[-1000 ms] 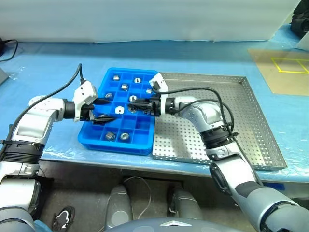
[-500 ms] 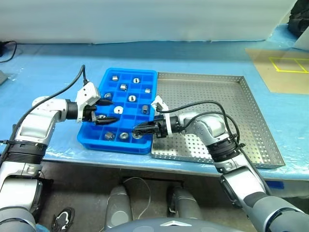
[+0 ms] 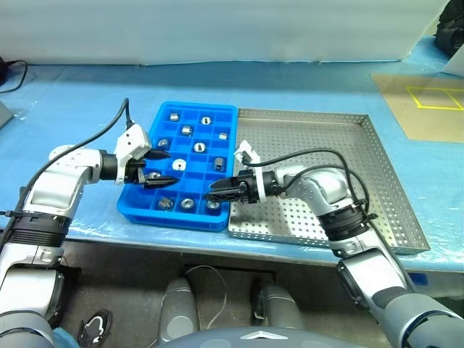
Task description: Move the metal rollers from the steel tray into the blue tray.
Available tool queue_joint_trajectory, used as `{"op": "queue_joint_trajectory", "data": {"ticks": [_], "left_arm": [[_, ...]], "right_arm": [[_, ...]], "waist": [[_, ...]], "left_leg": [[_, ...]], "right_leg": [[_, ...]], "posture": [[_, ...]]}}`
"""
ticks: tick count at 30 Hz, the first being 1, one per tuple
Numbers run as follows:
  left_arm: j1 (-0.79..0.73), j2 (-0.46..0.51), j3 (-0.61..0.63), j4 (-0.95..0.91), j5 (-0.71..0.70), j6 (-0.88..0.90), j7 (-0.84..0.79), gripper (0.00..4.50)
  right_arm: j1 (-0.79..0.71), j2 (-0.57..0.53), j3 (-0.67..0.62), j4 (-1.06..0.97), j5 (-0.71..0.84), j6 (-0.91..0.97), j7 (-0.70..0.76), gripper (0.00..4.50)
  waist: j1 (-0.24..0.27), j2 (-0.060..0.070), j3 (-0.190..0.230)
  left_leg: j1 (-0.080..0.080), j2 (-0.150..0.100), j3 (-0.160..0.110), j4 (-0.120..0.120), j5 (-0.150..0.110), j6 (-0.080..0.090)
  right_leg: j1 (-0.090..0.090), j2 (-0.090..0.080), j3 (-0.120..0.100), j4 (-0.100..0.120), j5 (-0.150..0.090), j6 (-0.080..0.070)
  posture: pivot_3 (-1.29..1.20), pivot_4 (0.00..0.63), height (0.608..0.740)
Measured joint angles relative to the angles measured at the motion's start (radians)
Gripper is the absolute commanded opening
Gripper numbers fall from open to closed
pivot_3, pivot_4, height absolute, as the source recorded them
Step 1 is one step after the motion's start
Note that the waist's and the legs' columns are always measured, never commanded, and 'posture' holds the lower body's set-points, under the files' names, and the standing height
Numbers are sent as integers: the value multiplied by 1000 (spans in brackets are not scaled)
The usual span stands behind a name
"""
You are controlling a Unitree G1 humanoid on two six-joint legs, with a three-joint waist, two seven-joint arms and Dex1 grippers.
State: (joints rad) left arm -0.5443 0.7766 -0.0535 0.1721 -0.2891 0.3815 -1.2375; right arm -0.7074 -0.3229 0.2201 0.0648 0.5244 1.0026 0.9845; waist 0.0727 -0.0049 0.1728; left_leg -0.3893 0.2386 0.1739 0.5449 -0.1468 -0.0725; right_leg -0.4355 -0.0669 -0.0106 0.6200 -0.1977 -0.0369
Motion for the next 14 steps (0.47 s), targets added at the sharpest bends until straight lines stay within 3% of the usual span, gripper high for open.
{"op": "queue_joint_trajectory", "data": {"ticks": [7,14], "left_arm": [[-14,-67,-2,-16,-3,10,31,4222],[-51,-179,-1,12,-3,8,109,4222]], "right_arm": [[-36,-156,-230,-134,60,-36,-34,2950],[76,-225,-363,-105,26,-108,-151,2950]], "waist": [[6,0,0],[-1,-1,0]], "left_leg": [[0,0,0,1,0,0],[0,-1,0,1,0,0]], "right_leg": [[0,0,0,0,0,0],[0,0,1,0,0,0]], "posture": [[-94,150,740],[-118,150,740]]}}
